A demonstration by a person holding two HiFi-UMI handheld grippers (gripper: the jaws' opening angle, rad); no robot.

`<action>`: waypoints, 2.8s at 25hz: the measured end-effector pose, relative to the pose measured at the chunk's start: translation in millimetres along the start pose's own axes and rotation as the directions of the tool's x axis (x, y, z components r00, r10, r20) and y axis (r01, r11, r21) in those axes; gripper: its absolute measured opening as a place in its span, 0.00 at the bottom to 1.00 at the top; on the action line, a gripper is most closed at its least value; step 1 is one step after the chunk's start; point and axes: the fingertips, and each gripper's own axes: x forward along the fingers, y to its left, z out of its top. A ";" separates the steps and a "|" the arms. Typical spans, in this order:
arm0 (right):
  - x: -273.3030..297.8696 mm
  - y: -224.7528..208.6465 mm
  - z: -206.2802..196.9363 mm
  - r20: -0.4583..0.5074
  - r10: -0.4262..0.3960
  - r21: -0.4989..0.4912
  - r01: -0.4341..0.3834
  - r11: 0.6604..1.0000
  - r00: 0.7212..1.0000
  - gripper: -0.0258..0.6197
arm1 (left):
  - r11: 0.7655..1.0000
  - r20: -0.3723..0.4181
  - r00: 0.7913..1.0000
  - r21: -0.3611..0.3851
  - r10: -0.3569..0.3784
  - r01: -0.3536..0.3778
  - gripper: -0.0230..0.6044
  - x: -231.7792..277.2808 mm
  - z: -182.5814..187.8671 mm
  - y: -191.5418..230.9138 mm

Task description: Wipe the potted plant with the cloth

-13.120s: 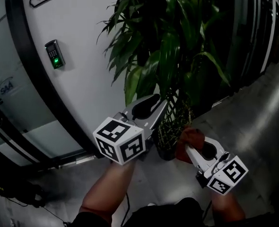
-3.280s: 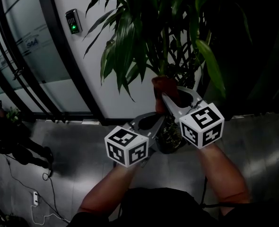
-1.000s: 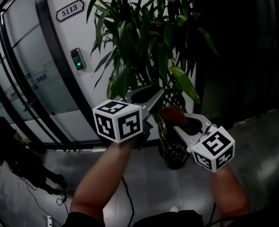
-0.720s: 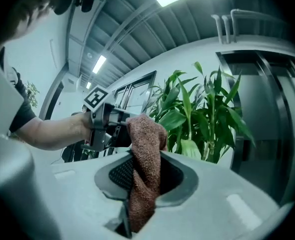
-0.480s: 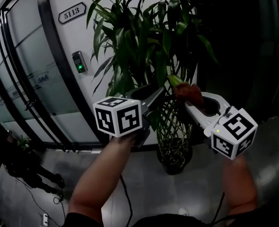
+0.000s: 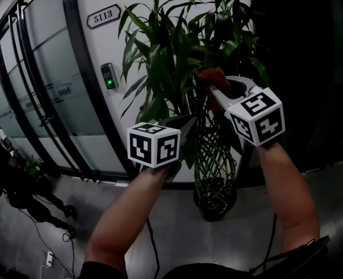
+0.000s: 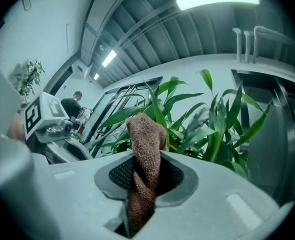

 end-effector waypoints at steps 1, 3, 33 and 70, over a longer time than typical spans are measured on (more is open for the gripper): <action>5.3 -2.0 1.4 -0.001 0.000 -0.008 -0.001 1.000 1.000 0.15 | 1.000 -0.005 1.000 0.011 0.015 -0.015 0.06 -0.4 -1.1 3.1; 13.6 -3.9 4.2 0.004 0.005 -0.006 -0.005 1.000 1.000 0.15 | 1.000 -0.004 1.000 0.006 0.020 -0.020 0.06 -3.5 -3.0 6.2; 45.4 53.6 -31.7 -0.059 0.157 0.084 -0.152 0.985 0.986 0.15 | 0.986 0.026 0.999 -0.160 -0.033 0.037 0.06 -20.1 -28.6 -5.8; -10.6 120.2 -90.9 -0.105 0.212 0.223 -0.184 0.957 0.972 0.15 | 0.935 0.094 0.993 -0.339 -0.078 0.106 0.07 -18.5 -51.8 3.6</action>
